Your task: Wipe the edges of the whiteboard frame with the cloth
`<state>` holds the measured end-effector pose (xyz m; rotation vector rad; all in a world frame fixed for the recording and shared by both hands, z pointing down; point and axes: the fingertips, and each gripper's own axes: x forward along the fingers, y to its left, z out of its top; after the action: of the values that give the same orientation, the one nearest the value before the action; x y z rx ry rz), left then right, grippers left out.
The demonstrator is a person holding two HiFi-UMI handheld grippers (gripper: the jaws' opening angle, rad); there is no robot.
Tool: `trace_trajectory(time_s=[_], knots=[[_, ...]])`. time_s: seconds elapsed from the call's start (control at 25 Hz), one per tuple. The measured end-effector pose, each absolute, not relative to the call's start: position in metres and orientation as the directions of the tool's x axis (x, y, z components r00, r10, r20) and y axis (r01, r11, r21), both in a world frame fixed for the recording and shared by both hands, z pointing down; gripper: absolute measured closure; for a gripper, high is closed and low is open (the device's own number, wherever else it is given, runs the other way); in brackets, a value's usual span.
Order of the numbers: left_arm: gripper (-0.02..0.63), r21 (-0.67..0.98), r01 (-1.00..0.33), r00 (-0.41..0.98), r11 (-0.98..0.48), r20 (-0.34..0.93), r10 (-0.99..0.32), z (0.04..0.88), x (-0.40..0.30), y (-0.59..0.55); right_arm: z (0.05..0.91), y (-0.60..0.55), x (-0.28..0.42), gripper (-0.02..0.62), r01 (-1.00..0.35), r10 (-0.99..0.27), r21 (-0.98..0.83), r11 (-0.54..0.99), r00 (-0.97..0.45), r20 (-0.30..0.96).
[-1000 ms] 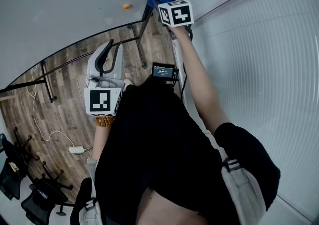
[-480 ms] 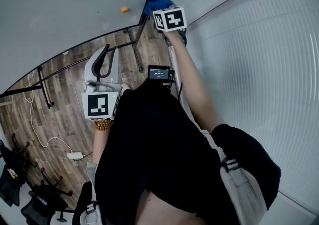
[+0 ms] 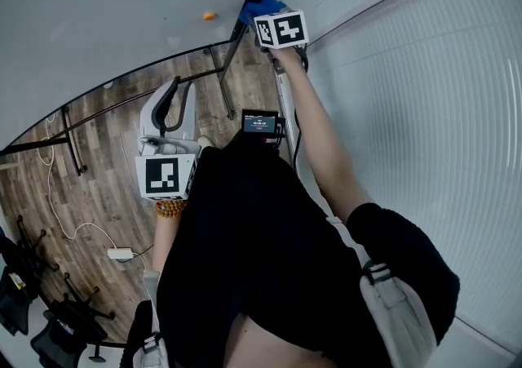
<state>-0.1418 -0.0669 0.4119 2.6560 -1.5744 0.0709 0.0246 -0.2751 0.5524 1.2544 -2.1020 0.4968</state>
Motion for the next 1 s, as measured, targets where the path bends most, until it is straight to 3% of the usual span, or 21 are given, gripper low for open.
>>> trace_trajectory(time_s=[0.48,1.0], knots=[[0.439,0.028,-0.892,0.453,-0.452,0.067,-0.889,0.422,-0.152,-0.066,0.569,-0.280,0.026,0.468,-0.868,-0.591,0.000,0.497,-0.339,0.732],[0.439,-0.033,-0.849,0.526,-0.527,0.033,-0.850,0.423,-0.114,-0.114,0.582,-0.275,0.030,0.472,-0.872,-0.595,-0.004,0.489,-0.337,0.730]])
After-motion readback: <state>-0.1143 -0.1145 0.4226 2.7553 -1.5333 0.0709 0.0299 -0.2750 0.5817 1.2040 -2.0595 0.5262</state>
